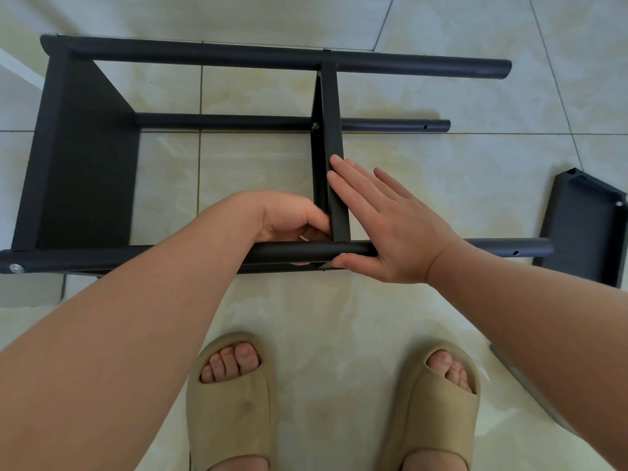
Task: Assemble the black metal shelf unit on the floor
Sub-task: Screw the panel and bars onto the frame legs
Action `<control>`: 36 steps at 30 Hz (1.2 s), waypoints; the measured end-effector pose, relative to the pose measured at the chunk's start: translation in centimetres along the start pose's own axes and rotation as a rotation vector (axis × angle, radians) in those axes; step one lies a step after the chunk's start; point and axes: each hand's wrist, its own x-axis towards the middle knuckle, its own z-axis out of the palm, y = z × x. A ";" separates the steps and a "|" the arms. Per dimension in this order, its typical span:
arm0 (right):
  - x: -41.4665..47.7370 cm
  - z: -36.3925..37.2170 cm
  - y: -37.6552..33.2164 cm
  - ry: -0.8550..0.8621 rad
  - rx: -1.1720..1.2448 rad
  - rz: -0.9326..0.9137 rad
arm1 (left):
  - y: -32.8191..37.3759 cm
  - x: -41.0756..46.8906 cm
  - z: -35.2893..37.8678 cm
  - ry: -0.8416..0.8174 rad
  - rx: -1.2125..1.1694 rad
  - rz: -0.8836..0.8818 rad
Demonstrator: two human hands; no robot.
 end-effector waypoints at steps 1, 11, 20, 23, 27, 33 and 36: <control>0.0 0.0 0.0 0.000 0.000 0.000 | 0.0 0.0 0.0 -0.005 0.022 -0.003; 0.0 0.0 0.0 -0.002 -0.007 0.000 | -0.2 0.2 0.1 0.001 -0.013 0.035; 0.0 0.0 0.0 0.004 -0.006 -0.001 | 0.0 -0.1 -0.1 0.024 -0.046 -0.027; 0.0 0.0 0.0 0.007 0.000 -0.003 | 0.2 -0.2 0.0 0.029 0.013 -0.107; 0.0 0.0 0.0 -0.001 -0.008 0.000 | 0.3 -0.1 0.2 0.010 0.033 -0.091; 0.0 0.0 -0.1 0.002 -0.004 0.000 | 0.1 -0.1 0.2 -0.017 0.015 -0.026; 0.0 0.0 0.0 0.001 0.002 0.002 | 0.1 -0.1 0.1 -0.012 -0.004 -0.052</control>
